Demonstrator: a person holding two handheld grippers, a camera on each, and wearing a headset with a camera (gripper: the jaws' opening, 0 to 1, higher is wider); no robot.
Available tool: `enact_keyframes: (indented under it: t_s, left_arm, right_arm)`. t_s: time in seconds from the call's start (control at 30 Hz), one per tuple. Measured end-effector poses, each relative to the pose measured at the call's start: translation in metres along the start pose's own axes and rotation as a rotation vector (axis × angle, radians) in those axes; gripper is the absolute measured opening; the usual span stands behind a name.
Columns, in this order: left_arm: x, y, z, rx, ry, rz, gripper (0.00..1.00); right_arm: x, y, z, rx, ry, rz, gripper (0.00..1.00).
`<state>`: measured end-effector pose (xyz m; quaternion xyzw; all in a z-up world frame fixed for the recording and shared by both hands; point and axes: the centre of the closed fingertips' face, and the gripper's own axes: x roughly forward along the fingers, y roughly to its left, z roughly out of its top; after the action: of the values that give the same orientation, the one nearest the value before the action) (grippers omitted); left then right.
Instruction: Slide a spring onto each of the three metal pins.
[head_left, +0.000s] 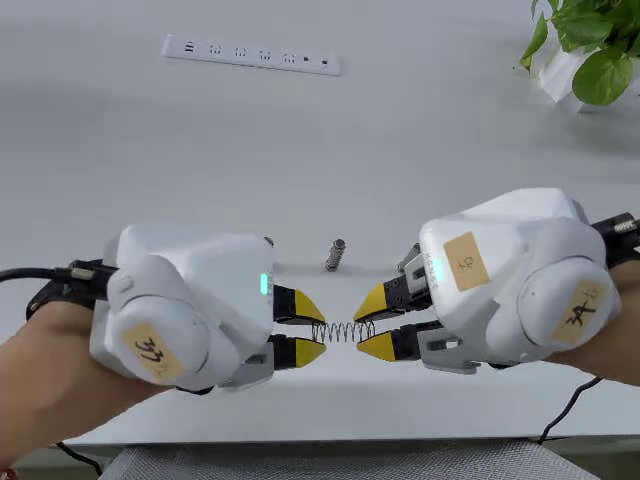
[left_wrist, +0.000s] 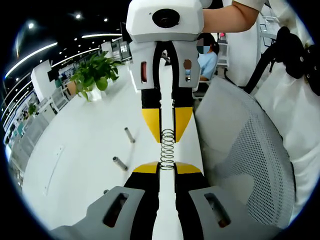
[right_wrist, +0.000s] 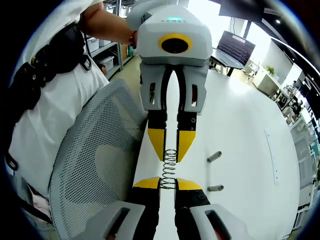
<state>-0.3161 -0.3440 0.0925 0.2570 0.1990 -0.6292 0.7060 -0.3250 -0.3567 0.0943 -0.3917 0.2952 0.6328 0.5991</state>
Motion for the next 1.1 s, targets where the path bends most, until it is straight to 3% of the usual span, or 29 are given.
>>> enact_keyframes:
  t_s: [0.87,1.1]
  left_arm:
    - [-0.0034,0.0026,-0.0011,0.002,0.010,0.010,0.06]
    - [-0.0042,0.0028,-0.0025,-0.001,0.004,0.014,0.06]
  right_arm:
    - [0.0012,-0.0044,0.0016,0.038,-0.051,-0.010,0.07]
    - [-0.0028,-0.0097,0.0014,0.083,-0.081,-0.026,0.14]
